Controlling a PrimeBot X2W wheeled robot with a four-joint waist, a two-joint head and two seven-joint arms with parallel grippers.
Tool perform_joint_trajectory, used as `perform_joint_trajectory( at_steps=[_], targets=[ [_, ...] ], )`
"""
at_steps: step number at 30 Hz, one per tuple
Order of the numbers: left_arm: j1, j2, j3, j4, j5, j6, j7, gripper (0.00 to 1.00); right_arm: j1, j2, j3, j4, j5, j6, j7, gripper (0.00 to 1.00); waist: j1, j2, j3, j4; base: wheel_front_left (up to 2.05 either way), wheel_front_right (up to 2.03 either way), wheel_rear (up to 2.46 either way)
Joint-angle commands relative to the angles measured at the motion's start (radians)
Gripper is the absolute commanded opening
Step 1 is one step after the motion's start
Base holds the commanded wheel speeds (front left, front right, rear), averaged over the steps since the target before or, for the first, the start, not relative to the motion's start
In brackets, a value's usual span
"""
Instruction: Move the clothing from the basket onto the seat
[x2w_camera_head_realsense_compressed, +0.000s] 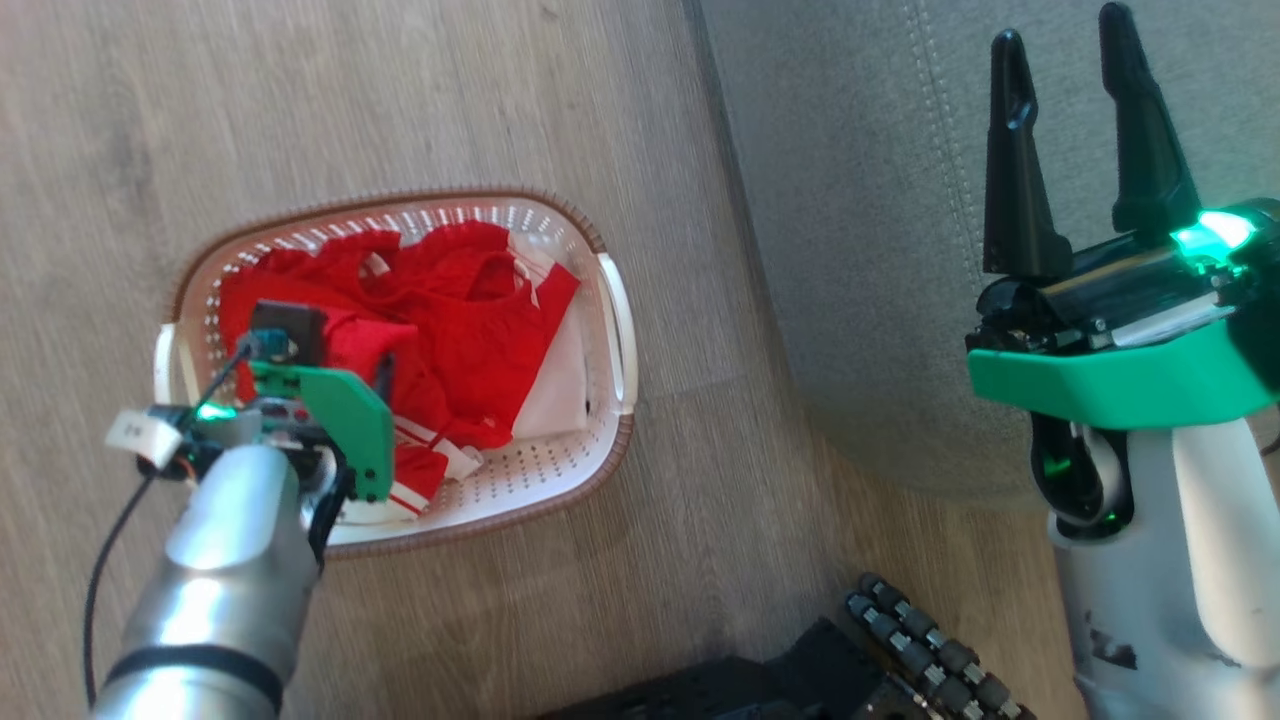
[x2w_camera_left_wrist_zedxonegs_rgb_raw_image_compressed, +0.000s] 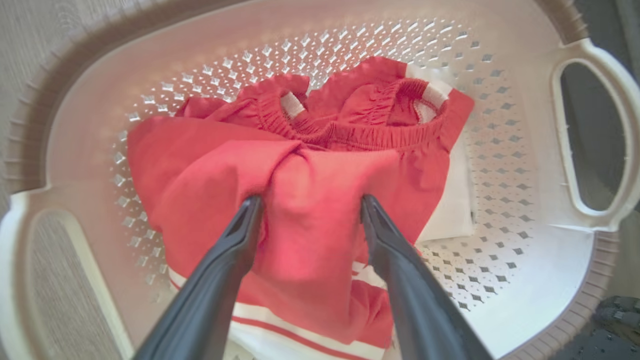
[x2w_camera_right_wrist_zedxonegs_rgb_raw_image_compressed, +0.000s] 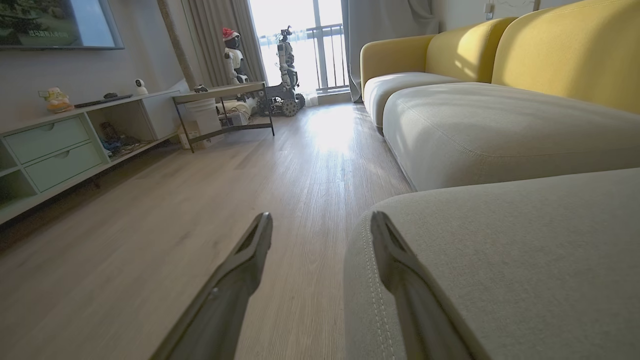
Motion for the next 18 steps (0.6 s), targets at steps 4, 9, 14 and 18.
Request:
perform_joint_trajectory(
  at_steps=[4, 9, 14, 18],
  targets=[
    [-0.042, 0.036, 0.005, 0.047, 0.008, -0.001, 0.01, 1.0, -0.016, -0.004, 0.017, -0.051, 0.016, 0.0, -0.006, 1.0, -0.0001, 0.0, 0.048, -0.013, 0.0, 0.0, 0.0],
    [-0.102, 0.048, -0.01, 0.114, 0.015, 0.007, 0.028, 1.0, -0.035, -0.004, 0.022, -0.059, 0.024, 0.0, -0.006, 1.0, -0.0001, 0.0, 0.086, -0.024, 0.0, 0.0, 0.0],
    [-0.143, 0.053, -0.044, 0.162, 0.033, 0.0, 0.069, 1.0, -0.044, -0.004, 0.023, -0.059, 0.028, 0.0, -0.006, 1.0, -0.0001, 0.0, 0.11, -0.035, 0.0, 0.0, 0.0],
    [-0.15, 0.057, -0.053, 0.178, 0.03, -0.007, 0.108, 0.93, -0.048, -0.004, 0.024, -0.061, 0.03, 0.0, -0.006, 1.0, -0.0001, 0.0, 0.119, -0.04, 0.0, 0.0, 0.0]
  ],
)
